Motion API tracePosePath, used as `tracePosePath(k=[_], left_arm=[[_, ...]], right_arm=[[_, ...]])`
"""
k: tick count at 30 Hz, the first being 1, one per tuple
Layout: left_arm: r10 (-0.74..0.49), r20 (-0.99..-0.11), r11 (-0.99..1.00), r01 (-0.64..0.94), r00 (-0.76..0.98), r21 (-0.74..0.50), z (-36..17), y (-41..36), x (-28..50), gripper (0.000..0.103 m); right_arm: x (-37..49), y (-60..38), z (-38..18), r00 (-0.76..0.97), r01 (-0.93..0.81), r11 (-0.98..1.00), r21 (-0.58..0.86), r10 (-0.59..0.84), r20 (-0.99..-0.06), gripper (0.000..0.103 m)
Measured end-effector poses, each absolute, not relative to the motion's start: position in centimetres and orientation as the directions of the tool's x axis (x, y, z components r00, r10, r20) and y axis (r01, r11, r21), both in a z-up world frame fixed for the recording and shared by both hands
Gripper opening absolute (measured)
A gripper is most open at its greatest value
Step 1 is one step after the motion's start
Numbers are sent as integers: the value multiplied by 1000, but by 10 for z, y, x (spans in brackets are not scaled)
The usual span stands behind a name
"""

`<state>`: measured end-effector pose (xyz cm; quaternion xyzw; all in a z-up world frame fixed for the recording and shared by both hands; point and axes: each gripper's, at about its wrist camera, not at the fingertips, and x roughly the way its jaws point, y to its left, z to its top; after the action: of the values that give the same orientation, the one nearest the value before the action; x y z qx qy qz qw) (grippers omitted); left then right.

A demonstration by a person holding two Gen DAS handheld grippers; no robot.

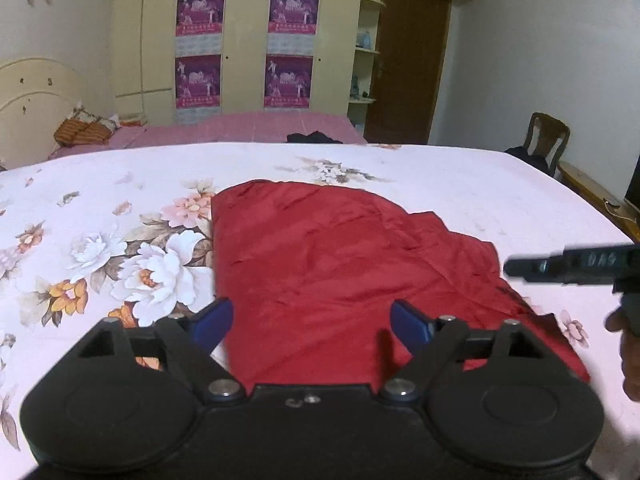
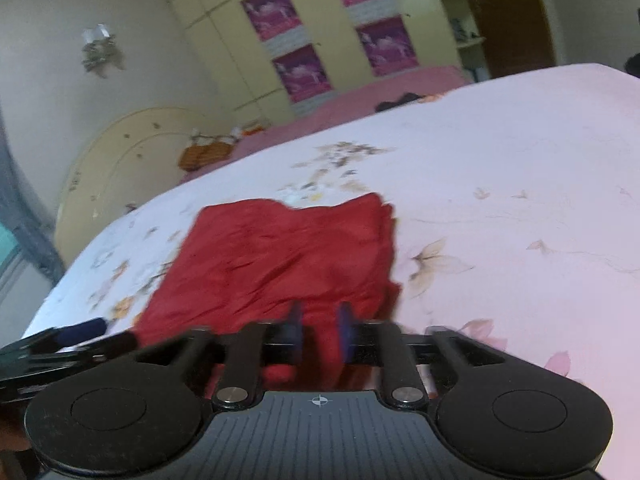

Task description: Fold large clothes

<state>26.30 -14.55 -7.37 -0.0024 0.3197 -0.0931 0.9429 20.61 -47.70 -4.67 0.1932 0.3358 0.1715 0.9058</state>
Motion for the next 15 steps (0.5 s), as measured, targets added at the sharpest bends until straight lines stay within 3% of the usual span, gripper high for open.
tracePosePath(k=[2, 6, 7, 8, 9, 12, 15], left_arm=[[-187, -627, 982, 161, 756, -99, -78, -138, 275, 75], [-213, -675, 975, 107, 707, -196, -93, -118, 297, 74], [-218, -683, 973, 97, 697, -211, -96, -114, 300, 77], [-219, -687, 972, 89, 693, -220, -99, -112, 301, 77], [-218, -690, 971, 81, 690, -225, -102, -109, 303, 77], [-211, -695, 971, 65, 688, -230, -105, -107, 302, 78], [-209, -697, 969, 47, 686, -244, -108, -106, 300, 82]], right_arm=[[219, -484, -50, 713, -155, 853, 499, 446, -541, 59], [244, -497, -65, 678, -102, 795, 598, 495, -543, 58], [247, -501, -68, 672, -97, 773, 627, 516, -532, 51], [251, -502, -72, 664, -98, 756, 647, 534, -523, 29], [253, -502, -74, 666, -94, 761, 642, 528, -528, 17], [254, -497, -72, 680, -158, 763, 627, 545, -491, 10], [264, -486, -89, 632, -150, 808, 571, 522, -573, 10]])
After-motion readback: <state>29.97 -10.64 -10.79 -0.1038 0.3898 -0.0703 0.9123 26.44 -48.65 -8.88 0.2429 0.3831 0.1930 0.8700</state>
